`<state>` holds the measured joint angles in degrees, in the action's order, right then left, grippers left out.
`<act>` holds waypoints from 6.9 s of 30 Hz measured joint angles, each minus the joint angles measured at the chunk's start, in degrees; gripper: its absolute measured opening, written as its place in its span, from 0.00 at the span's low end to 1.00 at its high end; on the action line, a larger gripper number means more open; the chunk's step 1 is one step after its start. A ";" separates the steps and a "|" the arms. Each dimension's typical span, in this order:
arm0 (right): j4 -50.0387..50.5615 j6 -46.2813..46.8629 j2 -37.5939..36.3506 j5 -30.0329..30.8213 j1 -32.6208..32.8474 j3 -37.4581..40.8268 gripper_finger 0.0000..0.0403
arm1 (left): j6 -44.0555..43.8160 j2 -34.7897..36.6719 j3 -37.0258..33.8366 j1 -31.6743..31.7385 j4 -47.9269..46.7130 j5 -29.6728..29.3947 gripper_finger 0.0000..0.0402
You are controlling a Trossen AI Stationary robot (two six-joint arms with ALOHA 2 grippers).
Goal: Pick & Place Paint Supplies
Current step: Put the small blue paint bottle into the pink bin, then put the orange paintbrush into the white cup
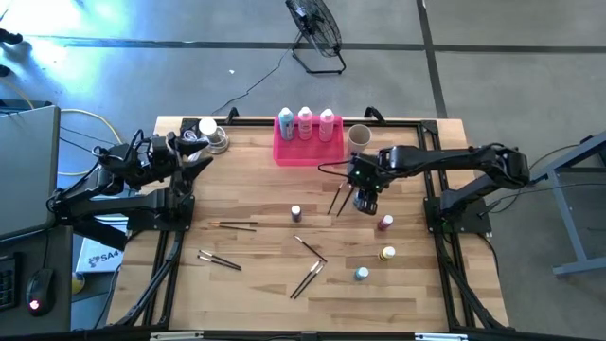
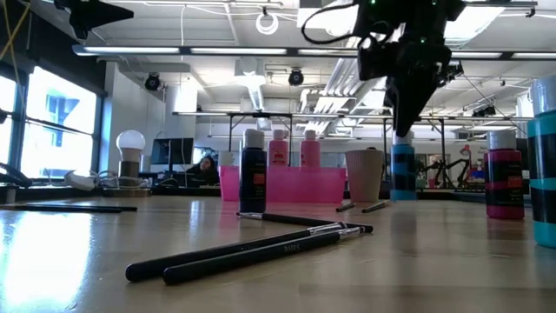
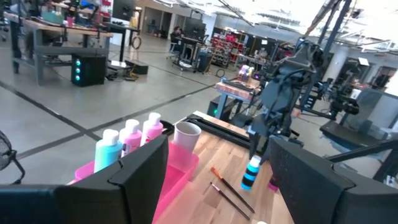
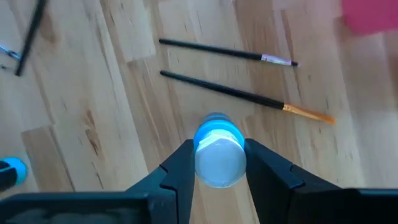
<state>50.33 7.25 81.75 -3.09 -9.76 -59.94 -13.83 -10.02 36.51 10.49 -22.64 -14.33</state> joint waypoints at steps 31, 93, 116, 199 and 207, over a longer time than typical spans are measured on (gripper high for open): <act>-8.21 -2.86 0.66 3.19 -8.09 -22.34 0.28 | 0.01 0.00 0.00 0.01 0.01 -0.78 0.68; -6.65 -5.79 27.36 1.27 -22.19 -28.16 0.28 | -0.19 -0.02 0.00 0.00 -0.43 -0.65 0.68; -5.79 -7.52 27.96 1.48 -22.25 -28.13 0.38 | -0.19 -0.02 0.00 0.02 -0.99 -0.76 0.68; -4.81 20.00 -11.48 13.79 -3.96 -28.20 0.25 | -4.68 -0.02 0.00 0.01 -1.00 -4.32 0.68; 3.29 25.05 -13.25 25.03 1.72 -28.20 0.24 | -5.96 -0.02 0.00 0.00 -1.06 -4.34 0.68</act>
<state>53.62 32.29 68.50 21.94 -8.04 -88.14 -19.79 -10.04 36.51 10.49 -23.70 -18.68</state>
